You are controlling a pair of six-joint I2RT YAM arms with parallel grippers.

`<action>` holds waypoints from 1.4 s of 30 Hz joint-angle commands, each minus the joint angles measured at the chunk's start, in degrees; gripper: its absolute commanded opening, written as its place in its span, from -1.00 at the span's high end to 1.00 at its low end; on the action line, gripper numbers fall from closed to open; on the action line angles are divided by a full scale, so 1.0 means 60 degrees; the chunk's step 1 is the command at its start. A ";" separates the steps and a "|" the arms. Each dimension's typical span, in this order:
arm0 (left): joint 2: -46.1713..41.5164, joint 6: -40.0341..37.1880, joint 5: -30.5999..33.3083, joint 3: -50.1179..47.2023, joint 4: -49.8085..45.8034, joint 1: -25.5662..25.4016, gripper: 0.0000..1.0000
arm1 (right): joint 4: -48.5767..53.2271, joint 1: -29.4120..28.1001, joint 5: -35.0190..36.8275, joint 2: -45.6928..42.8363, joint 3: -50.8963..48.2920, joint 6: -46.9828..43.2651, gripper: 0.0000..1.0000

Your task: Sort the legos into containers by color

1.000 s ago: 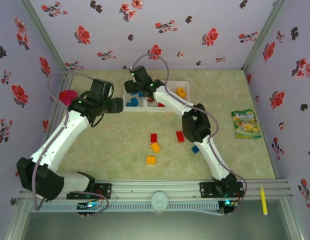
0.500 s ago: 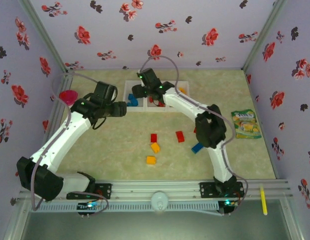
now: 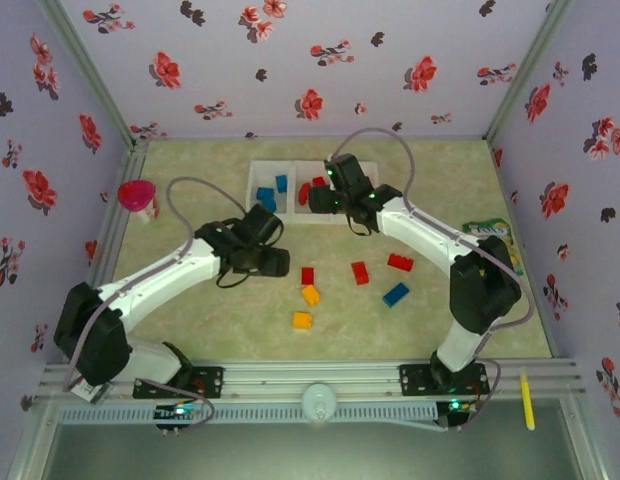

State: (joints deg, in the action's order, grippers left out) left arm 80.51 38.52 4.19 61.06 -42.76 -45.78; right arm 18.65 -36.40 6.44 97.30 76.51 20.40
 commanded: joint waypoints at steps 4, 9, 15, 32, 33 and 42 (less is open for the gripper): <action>0.1153 0.2022 -0.0583 -0.0142 0.1380 -0.0691 -0.55 | -0.0217 0.0287 0.0498 -0.1009 -0.0985 0.0672 -0.38; 0.2395 0.1983 -0.1026 0.0442 0.1587 -0.1079 -0.53 | 0.0275 0.0531 0.1031 -0.1488 -0.1377 0.0498 -0.38; 0.3221 0.1896 -0.1370 0.0995 0.1508 -0.1447 -0.47 | 0.0393 0.1035 0.1081 -0.2267 -0.2129 0.0466 -0.39; 0.4072 0.1774 -0.0828 0.1684 0.0477 -0.1930 -0.44 | 0.0395 0.1217 0.0868 -0.2589 -0.2596 0.0437 -0.39; 0.4083 0.1796 -0.0790 0.1714 0.0423 -0.1977 -0.45 | 0.0369 0.1211 0.0851 -0.2575 -0.2615 0.0445 -0.39; 0.4522 0.1714 -0.0795 0.2038 0.0260 -0.2141 -0.21 | 0.0390 0.1219 0.0873 -0.2651 -0.2717 0.0437 -0.39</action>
State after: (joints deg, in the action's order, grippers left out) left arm 106.21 49.15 -1.91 71.83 -38.57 -58.24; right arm 20.40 -29.23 11.38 82.81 60.88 22.79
